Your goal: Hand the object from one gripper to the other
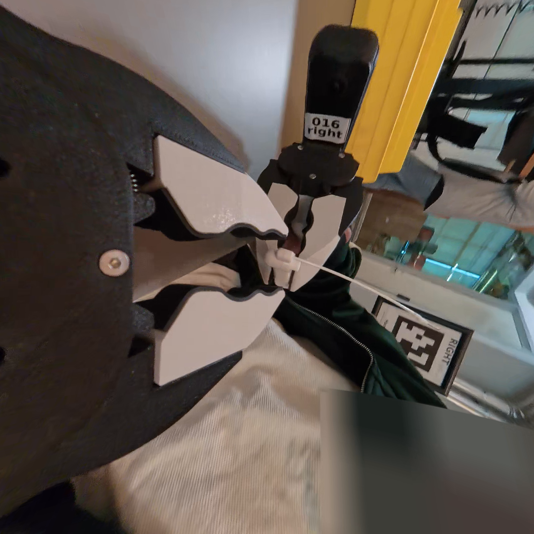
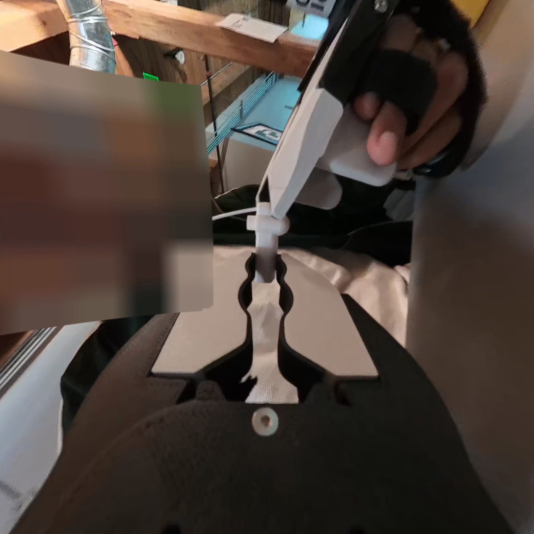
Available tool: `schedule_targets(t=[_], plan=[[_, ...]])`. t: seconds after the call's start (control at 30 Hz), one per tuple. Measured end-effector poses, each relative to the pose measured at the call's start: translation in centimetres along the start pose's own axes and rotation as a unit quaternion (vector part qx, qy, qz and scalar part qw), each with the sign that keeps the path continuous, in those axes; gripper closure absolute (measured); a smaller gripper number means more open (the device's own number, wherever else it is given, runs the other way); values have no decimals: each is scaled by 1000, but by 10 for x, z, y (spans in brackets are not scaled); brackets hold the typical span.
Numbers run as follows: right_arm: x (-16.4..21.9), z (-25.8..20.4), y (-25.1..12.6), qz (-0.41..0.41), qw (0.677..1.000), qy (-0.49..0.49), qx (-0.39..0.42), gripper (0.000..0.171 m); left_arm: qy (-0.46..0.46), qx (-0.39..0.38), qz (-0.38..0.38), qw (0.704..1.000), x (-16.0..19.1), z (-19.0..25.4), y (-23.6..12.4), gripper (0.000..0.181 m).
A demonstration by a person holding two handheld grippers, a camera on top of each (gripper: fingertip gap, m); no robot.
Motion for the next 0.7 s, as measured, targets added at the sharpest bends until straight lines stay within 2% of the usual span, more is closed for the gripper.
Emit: schedule_targets(t=[0.03,0.3,0.4,0.57,0.7], plan=[[3,-1,2,-10,1000,8,-9,157,0,10,-7,1000,3,2,1,152],[16,1,6,-48,998,27,-12,158,2,45,-38,998,12,15,5,169],[15,1,6,-45,999,27,-13,157,2,42,-40,998,12,14,5,169],[-25,9,-9,76,996,-46,18,142,36,-34,-4,999,-2,-7,-4,170],[-63,1,-32,184,961,-192,77,133,43,-79,89,992,-30,-19,-19,171]])
Point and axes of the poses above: each gripper's, where its closed fingertips meet, y out along the fingers, x out of its underside, z = x × y across the jaws, the point moved 1 cm from there along -y, back along the fingers, and after that the axes turned 10 degrees about z, right-handed, at the moved point
